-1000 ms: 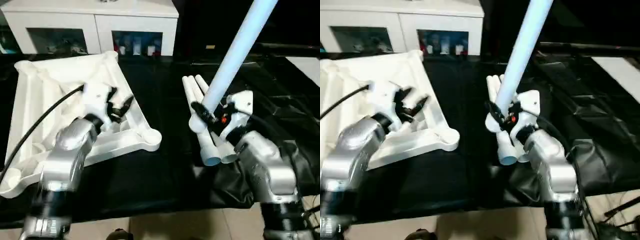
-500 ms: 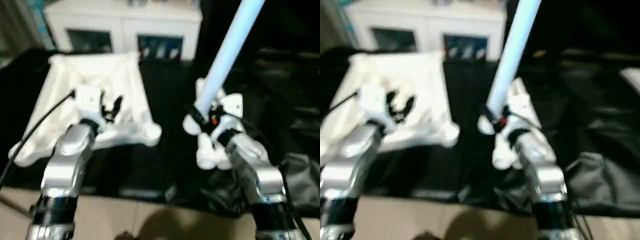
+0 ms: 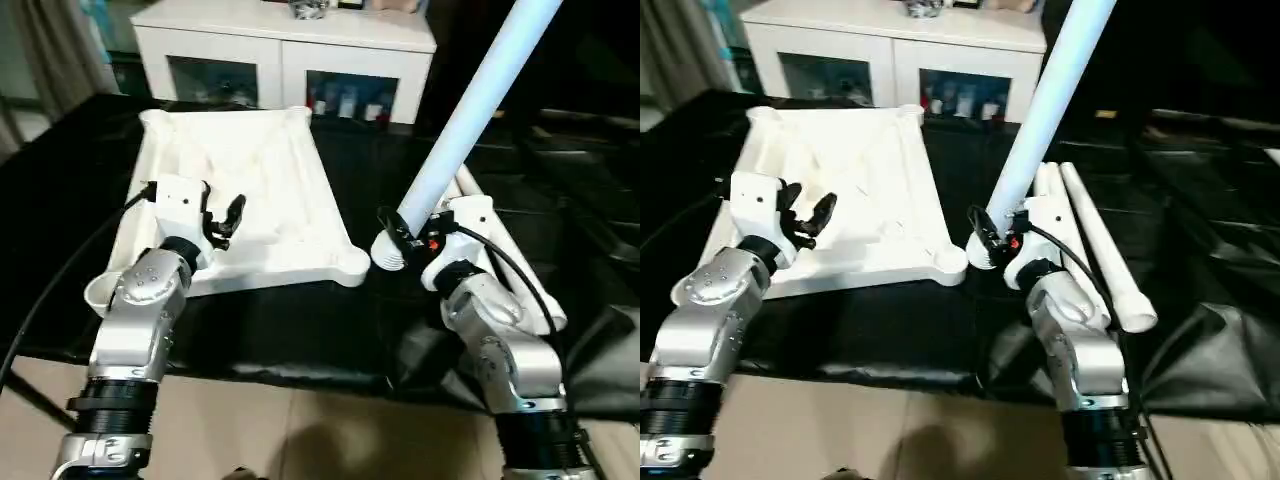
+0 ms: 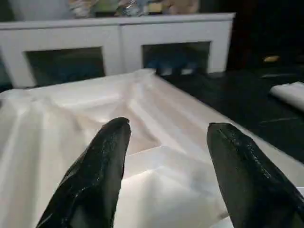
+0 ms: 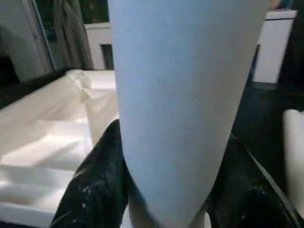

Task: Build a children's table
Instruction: Pick table leg

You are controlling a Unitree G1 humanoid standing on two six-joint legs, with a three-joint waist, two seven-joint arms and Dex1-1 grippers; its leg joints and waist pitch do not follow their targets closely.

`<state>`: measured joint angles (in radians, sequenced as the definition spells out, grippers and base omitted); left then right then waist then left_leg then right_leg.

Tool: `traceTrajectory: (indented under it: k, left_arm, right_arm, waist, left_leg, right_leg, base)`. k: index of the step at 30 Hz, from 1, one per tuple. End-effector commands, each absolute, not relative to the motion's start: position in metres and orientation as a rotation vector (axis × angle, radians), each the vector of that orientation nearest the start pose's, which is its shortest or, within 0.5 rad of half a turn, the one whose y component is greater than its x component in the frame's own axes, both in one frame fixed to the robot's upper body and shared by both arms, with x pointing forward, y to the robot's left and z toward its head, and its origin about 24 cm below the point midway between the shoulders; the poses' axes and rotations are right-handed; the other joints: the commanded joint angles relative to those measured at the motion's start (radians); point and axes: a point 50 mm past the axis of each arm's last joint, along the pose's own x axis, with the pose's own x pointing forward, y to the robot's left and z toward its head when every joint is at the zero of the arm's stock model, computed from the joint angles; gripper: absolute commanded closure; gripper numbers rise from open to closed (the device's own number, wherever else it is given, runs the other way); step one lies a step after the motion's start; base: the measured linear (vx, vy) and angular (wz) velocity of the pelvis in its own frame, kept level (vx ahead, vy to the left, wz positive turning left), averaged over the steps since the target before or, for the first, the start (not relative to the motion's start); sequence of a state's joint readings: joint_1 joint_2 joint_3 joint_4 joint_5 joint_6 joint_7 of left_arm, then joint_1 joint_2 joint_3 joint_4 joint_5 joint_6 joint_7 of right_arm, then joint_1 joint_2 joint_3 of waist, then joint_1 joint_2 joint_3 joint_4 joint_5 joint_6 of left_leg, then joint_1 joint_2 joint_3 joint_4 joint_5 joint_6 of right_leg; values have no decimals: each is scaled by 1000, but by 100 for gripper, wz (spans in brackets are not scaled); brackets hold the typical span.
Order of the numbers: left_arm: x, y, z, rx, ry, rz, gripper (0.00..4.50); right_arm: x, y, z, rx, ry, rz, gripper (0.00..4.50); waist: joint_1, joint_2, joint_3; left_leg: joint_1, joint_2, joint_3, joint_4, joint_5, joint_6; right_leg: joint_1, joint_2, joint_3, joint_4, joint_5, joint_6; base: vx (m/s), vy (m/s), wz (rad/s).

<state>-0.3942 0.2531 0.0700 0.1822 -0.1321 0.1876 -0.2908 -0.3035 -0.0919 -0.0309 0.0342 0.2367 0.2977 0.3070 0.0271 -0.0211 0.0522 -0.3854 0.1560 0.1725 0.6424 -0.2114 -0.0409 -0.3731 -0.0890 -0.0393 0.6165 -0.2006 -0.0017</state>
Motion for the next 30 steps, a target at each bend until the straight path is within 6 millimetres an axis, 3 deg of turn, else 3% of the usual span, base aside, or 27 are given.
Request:
traceTrajectory:
  k: [1,4,6,7,9,12,15,16,17,18,19,20,21,24,28,29,30]
  left_arm:
    - [325,169,99,117,-18,-358,154]
    - [322,158,92,99,22,-483,154]
    - [321,155,90,84,37,-528,154]
    - [320,152,87,80,53,-606,137]
    - [319,150,84,117,73,-680,119]
    - [321,148,76,260,155,-843,98]
    - [324,151,70,374,236,-949,67]
    - [324,152,70,391,254,-979,67]
    - [327,154,70,403,279,-1008,67]
    - [328,155,71,410,295,-1025,67]
    - [331,156,71,423,301,-1021,67]
    - [336,159,72,450,311,-1011,92]
    - [339,160,73,463,313,-1004,101]
    - [349,161,77,469,366,-1042,115]
    - [351,164,79,454,423,-1092,148]
    - [351,166,80,442,448,-1117,157]
    - [351,167,81,439,458,-1130,167]
  right_arm:
    - [306,-135,93,139,17,411,264]
    - [307,-135,93,123,30,429,264]
    - [308,-135,93,117,32,434,264]
    - [309,-136,94,105,34,438,264]
    - [310,-136,94,95,35,447,264]
    - [308,-138,96,81,41,486,264]
    - [303,-141,98,87,50,552,264]
    - [301,-143,98,93,51,568,264]
    - [300,-145,99,86,55,582,264]
    - [299,-147,99,78,57,590,264]
    - [299,-148,99,74,58,593,264]
    - [298,-150,99,68,61,599,264]
    - [297,-151,100,69,62,600,264]
    - [294,-153,99,71,73,613,264]
    - [292,-153,98,67,83,628,264]
    - [291,-152,97,65,90,634,264]
    - [290,-152,97,64,92,637,264]
  waist:
    - [-10,1,-61]
    - [-14,-13,-61]
    - [-13,-16,-61]
    - [-12,-22,-62]
    - [-14,-24,-63]
    - [-16,-20,-66]
    - [-15,-9,-73]
    - [-15,-11,-73]
    - [-14,-2,-73]
    - [-16,-8,-74]
    - [-14,1,-73]
    - [-17,-3,-71]
    - [-17,2,-71]
    - [-16,3,-70]
    - [-18,2,-67]
    - [-17,9,-68]
    - [-19,6,-67]
  left_leg:
    - [29,65,-35,-122,-312,-54]
    - [26,64,-31,-121,-336,-64]
    - [25,63,-28,-119,-316,-58]
    - [24,62,-25,-117,-289,-48]
    - [19,63,-22,-116,-241,-29]
    - [20,62,-20,-113,-186,-11]
    - [21,62,-18,-107,-103,21]
    - [22,62,-16,-107,-93,27]
    - [22,62,-17,-106,-84,33]
    - [24,64,-16,-105,-86,35]
    - [25,64,-15,-105,-90,35]
    - [25,62,-13,-105,-103,37]
    - [29,62,-13,-106,-133,29]
    - [30,65,-15,-109,-182,6]
    - [27,64,-15,-111,-205,-1]
    - [28,66,-16,-110,-205,-2]
    - [28,65,-15,-110,-203,-2]
  right_leg:
    - [13,-52,32,-72,-287,-108]
    - [2,-55,36,-78,-311,-103]
    - [2,-57,38,-78,-297,-106]
    - [2,-58,39,-77,-275,-116]
    - [6,-56,40,-73,-228,-127]
    - [9,-52,40,-68,-166,-140]
    - [19,-50,38,-51,-14,-188]
    - [20,-50,37,-52,6,-195]
    - [22,-51,37,-48,32,-213]
    - [22,-50,36,-46,48,-228]
    - [23,-52,37,-44,53,-241]
    - [21,-49,37,-50,42,-242]
    - [21,-49,36,-53,21,-248]
    - [22,-54,38,-56,-38,-254]
    - [22,-56,38,-60,-64,-261]
    - [22,-57,39,-58,-66,-265]
    - [22,-57,38,-60,-68,-266]
  base:
    - [0,0,0]
    - [0,0,0]
    - [0,0,0]
    - [0,0,0]
    - [0,0,0]
    - [0,0,0]
    - [0,0,0]
    - [0,0,0]
    - [0,0,0]
    - [0,0,0]
    - [0,0,0]
    - [0,0,0]
    - [0,0,0]
    - [0,0,0]
    - [0,0,0]
    - [0,0,0]
    - [0,0,0]
